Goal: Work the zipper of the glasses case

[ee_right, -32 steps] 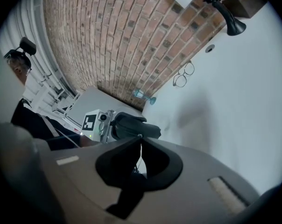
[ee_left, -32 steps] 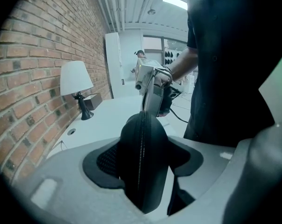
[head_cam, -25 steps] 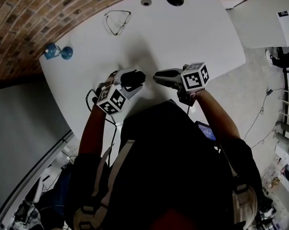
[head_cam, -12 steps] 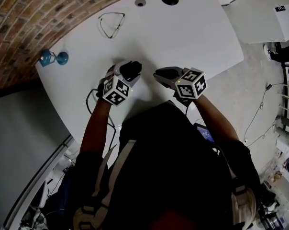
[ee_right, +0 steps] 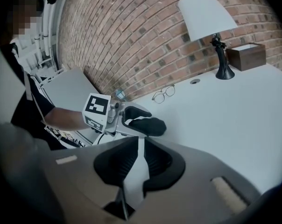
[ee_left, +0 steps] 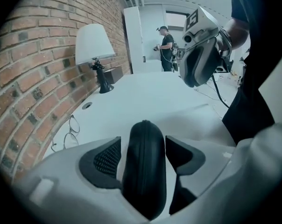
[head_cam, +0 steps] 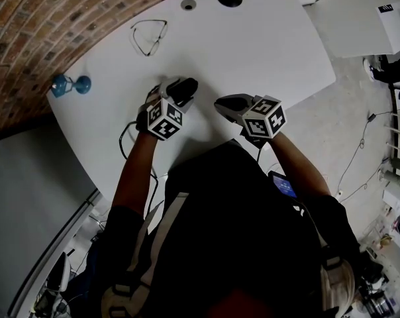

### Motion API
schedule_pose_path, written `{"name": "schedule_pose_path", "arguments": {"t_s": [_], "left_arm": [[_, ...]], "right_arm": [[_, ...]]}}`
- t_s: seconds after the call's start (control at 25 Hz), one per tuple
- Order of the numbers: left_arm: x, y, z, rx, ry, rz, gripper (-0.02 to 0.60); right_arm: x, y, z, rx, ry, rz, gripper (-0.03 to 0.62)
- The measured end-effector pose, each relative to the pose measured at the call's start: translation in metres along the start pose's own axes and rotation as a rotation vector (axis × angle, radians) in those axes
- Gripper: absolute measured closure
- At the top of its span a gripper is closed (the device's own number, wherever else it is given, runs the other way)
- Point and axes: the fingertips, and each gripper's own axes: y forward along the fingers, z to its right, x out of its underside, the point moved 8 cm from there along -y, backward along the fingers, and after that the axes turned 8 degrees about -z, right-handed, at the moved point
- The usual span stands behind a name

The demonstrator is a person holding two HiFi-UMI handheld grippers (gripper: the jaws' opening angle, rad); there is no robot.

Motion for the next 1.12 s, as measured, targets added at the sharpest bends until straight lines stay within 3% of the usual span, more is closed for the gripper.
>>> {"name": "schedule_pose_path", "arguments": {"t_s": [0.24,0.64,0.92,1.12], "left_arm": [[-0.002,0.005,0.011,0.029,-0.006,-0.023,0.268],[0.001,-0.022,0.02,0.051,-0.122,0.065,0.245],[0.018,-0.07,0.015,0.0,-0.325,0.212,0.294],[0.034,-0.11,0.006,-0.087,-0.458,0.344,0.393]], "right_arm": [[-0.004,-0.005,0.001,-0.017,-0.012,-0.007,0.557],[-0.019,-0.002,0.003,-0.017,-0.062,0.008,0.557],[-0.041,0.0,-0.009,0.058,-0.161,0.095,0.582],[-0.058,-0.006,-0.027,0.147,-0.271,0.206,0.591]]}}
